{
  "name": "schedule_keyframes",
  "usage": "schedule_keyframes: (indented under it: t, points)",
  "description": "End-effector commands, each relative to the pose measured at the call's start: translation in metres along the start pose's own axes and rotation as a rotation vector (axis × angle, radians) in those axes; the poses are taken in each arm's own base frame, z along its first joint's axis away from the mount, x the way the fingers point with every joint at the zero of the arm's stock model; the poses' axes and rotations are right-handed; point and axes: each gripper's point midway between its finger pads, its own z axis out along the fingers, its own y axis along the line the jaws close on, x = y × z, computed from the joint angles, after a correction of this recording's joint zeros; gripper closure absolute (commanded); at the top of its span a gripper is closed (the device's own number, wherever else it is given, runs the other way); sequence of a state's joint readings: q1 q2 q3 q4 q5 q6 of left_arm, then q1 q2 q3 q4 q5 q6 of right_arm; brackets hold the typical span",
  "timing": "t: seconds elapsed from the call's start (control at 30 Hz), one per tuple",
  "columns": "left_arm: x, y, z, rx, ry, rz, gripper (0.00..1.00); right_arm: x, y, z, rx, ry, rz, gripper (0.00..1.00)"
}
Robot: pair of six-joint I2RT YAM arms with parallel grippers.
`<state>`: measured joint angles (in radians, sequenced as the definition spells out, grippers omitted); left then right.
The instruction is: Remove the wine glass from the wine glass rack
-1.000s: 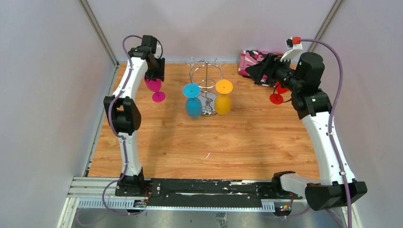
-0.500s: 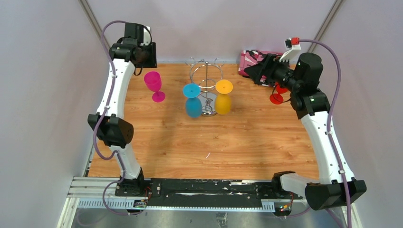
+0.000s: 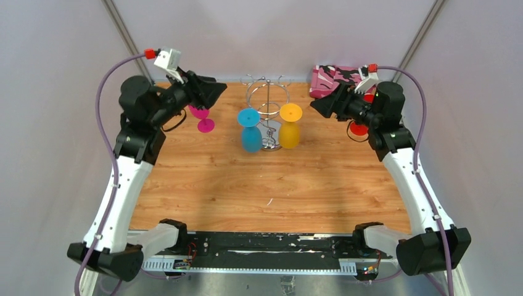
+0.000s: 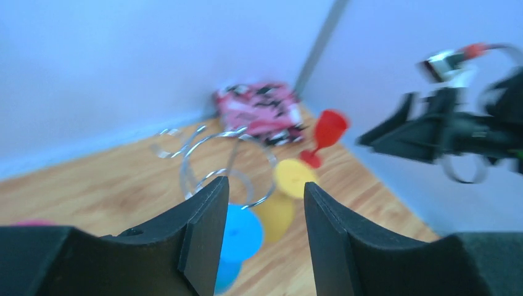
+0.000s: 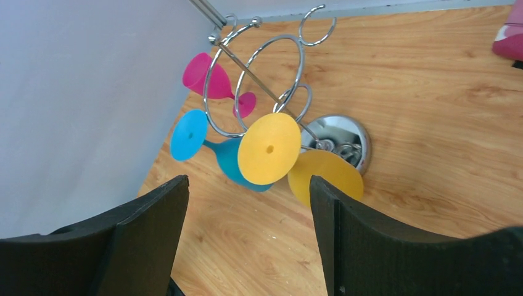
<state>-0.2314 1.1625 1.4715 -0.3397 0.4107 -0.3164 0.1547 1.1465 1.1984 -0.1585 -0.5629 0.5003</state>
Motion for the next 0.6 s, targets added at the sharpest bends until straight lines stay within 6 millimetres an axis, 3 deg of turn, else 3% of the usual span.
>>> schedule_keyframes:
  t: [0.0,0.1,0.27,0.57]
  points:
    - [-0.037,-0.065,-0.022,0.342,-0.254,0.015,0.47,-0.005,0.02,-0.005,-0.117,-0.041,0.038,0.23]
    - [-0.024,-0.065,-0.033,0.345,-0.293,-0.018,0.48,0.007,0.018,0.003,-0.159,-0.024,0.098,0.24]
    - [0.0,-0.055,-0.033,0.317,-0.282,-0.075,0.48,0.023,0.006,0.017,-0.181,0.002,0.168,0.28]
    - [0.007,-0.05,-0.028,0.305,-0.269,-0.07,0.5,0.04,-0.016,0.039,-0.149,0.051,0.222,0.35]
